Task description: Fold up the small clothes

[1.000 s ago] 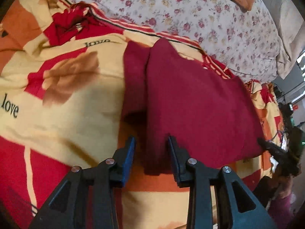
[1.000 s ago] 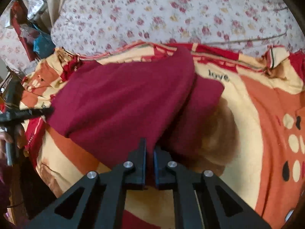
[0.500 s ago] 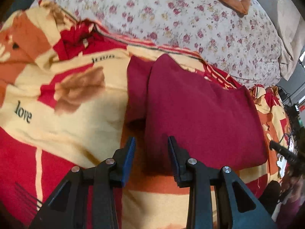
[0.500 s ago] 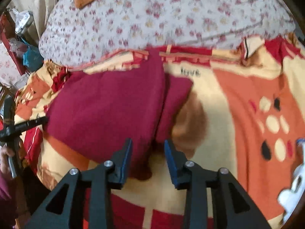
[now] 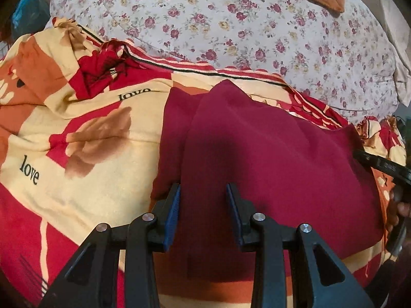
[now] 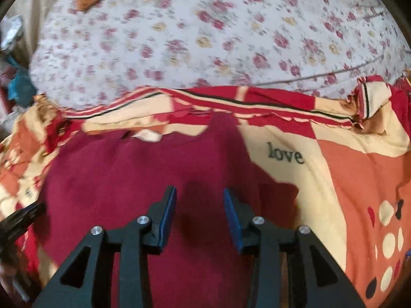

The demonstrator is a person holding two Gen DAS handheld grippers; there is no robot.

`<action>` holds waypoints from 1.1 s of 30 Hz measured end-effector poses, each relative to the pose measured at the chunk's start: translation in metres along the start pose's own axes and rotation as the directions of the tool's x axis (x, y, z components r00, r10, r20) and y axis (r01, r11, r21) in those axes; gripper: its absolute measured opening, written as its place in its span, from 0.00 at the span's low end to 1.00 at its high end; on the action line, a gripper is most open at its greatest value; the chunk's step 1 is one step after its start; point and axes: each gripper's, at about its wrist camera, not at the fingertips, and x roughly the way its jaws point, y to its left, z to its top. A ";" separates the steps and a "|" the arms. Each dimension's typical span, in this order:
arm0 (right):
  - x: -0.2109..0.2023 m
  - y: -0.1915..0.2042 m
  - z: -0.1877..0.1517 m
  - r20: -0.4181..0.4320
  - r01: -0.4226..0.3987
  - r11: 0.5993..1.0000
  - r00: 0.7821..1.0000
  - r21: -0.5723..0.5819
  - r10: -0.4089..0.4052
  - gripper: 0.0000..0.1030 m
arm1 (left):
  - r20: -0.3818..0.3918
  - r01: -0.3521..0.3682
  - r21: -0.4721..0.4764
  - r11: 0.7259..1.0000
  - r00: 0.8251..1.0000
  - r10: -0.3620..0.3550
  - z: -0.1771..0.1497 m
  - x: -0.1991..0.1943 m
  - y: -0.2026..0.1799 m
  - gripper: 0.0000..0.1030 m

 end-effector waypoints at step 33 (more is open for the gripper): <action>0.045 0.228 0.009 -0.105 -0.222 0.885 0.975 -0.409 0.196 0.52 | 0.113 0.300 -0.209 0.931 0.953 -0.282 -0.026 -0.004 0.041 0.13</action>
